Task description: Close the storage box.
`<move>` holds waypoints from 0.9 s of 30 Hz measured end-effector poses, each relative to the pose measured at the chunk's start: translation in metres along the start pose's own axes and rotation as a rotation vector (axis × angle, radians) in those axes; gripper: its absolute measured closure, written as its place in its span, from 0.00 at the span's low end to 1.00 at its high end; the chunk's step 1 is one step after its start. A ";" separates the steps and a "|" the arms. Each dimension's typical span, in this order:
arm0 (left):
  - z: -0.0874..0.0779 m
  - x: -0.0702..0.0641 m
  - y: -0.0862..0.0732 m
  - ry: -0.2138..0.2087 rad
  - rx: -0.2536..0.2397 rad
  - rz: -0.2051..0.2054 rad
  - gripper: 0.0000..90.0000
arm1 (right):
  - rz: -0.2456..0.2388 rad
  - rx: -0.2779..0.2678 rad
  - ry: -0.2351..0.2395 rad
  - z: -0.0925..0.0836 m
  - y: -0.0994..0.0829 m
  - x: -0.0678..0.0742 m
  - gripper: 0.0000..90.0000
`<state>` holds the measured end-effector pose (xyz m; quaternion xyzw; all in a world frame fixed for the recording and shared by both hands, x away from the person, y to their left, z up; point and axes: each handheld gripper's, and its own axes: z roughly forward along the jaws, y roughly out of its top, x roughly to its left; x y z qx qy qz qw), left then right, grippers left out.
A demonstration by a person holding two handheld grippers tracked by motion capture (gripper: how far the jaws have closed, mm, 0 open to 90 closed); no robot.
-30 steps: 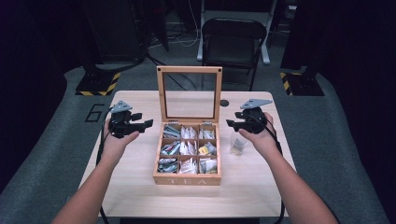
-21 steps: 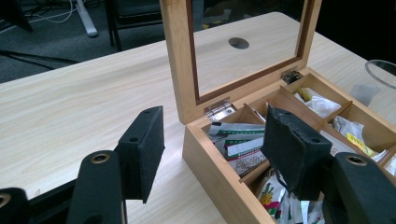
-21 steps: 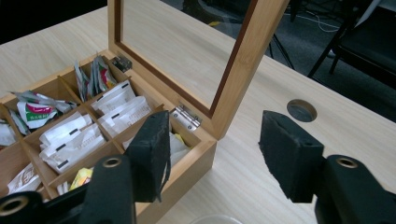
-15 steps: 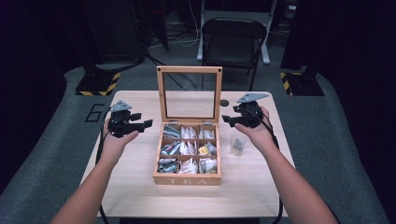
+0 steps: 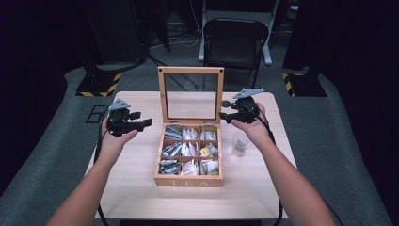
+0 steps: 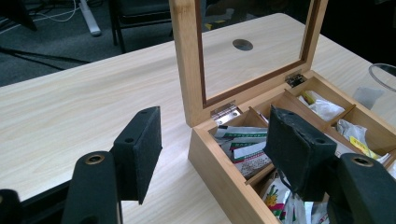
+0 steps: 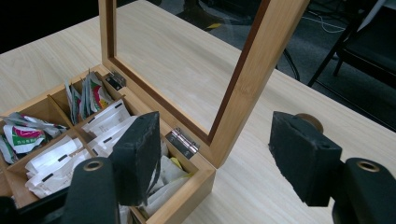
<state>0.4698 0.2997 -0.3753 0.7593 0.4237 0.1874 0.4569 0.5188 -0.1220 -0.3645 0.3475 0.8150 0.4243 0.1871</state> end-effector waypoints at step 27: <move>-0.004 -0.003 -0.007 -0.003 0.004 0.003 0.41 | 0.052 0.017 0.025 0.038 0.007 -0.020 0.41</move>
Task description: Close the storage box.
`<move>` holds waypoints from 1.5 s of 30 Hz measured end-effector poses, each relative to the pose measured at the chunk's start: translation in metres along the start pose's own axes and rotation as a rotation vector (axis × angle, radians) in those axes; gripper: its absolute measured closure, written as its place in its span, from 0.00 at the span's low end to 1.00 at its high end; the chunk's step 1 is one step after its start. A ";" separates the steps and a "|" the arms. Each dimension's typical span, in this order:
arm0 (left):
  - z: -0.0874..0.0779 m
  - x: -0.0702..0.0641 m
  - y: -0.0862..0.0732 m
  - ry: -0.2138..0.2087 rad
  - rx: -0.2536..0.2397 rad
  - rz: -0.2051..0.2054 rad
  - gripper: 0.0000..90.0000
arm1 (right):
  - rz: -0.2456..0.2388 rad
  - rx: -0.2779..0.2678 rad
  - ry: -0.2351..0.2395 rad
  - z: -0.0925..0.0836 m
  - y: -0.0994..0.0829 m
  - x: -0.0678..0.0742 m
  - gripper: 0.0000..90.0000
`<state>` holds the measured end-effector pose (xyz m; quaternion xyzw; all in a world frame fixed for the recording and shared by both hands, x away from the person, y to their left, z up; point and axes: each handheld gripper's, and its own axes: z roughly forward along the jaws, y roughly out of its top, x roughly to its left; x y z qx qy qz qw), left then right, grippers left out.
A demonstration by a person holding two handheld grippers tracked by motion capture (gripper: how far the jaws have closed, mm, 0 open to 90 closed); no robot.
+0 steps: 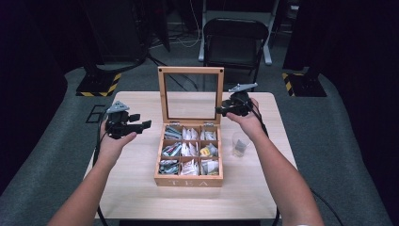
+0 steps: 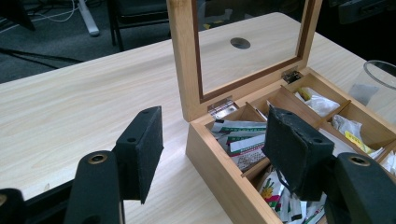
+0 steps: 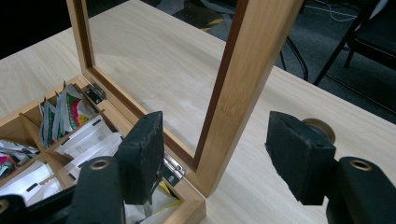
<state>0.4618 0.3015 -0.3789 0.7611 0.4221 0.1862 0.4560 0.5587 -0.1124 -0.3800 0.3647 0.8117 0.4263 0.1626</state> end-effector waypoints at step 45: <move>0.000 0.001 -0.003 -0.001 0.004 -0.001 0.42 | 0.021 0.005 0.030 0.017 0.009 0.001 0.52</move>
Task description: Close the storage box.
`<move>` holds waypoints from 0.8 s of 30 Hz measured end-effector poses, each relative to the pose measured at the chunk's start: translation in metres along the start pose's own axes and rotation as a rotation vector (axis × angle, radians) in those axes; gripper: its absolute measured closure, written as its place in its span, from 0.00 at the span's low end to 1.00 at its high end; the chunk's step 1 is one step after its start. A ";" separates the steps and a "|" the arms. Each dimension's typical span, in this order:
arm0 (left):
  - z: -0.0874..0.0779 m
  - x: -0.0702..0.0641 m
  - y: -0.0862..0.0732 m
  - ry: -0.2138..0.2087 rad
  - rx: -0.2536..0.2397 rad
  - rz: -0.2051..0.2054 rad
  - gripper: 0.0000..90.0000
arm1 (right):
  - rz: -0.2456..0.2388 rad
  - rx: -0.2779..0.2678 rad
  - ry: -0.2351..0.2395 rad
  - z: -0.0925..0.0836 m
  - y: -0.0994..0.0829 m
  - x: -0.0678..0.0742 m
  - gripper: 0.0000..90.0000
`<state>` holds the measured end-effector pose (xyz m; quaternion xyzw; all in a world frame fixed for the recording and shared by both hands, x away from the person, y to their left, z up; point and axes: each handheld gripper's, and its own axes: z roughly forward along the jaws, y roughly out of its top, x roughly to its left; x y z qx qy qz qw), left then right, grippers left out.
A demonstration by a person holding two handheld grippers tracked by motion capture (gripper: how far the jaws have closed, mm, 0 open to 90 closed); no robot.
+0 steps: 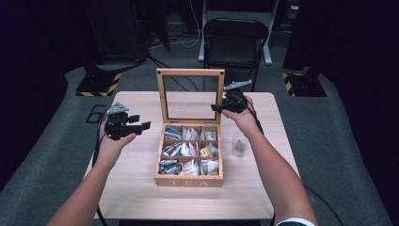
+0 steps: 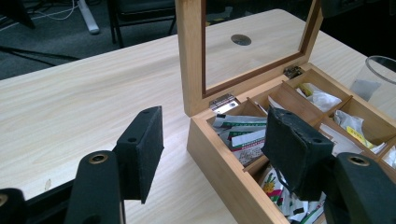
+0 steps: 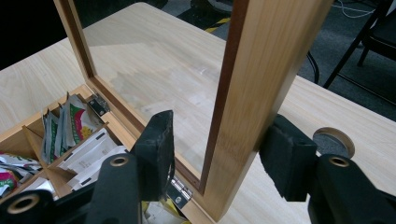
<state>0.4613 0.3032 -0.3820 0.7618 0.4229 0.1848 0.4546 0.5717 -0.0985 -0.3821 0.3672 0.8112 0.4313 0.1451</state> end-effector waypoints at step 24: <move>0.009 -0.009 0.007 -0.017 -0.013 0.005 0.43 | -0.023 -0.057 0.046 -0.035 0.003 0.009 0.72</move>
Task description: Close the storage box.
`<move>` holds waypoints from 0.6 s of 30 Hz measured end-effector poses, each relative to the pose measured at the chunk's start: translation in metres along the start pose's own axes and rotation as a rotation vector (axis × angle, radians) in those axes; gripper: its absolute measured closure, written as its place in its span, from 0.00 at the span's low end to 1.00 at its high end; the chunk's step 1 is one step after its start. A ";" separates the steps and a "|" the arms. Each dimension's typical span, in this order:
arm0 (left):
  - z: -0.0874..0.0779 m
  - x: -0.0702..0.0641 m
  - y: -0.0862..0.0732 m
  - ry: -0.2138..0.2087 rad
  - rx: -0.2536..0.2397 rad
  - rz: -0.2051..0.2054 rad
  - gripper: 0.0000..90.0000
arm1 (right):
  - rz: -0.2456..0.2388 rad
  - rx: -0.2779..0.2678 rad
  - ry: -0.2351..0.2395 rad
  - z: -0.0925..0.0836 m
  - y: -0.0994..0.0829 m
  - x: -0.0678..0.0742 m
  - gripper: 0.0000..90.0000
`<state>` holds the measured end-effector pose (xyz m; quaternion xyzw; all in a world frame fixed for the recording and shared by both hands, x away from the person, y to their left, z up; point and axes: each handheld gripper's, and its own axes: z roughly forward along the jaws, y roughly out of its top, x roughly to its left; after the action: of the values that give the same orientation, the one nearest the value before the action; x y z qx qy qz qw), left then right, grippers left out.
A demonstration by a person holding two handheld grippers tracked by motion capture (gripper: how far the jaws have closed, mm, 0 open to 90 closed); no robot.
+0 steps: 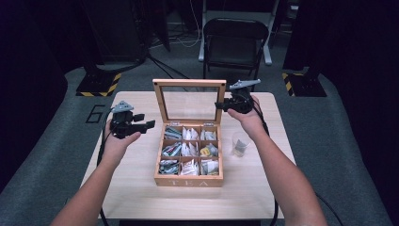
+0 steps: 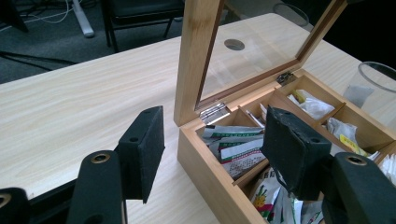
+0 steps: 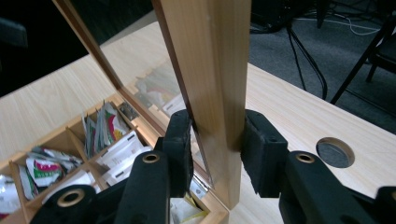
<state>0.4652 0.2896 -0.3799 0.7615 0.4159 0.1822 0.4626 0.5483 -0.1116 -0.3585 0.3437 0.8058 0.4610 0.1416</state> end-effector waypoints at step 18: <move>0.005 -0.008 0.016 -0.006 -0.003 0.029 0.46 | -0.032 -0.010 0.001 -0.012 -0.002 0.012 0.70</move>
<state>0.4709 0.2772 -0.3681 0.7674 0.4032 0.1873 0.4621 0.5320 -0.1119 -0.3527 0.3299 0.8089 0.4628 0.1504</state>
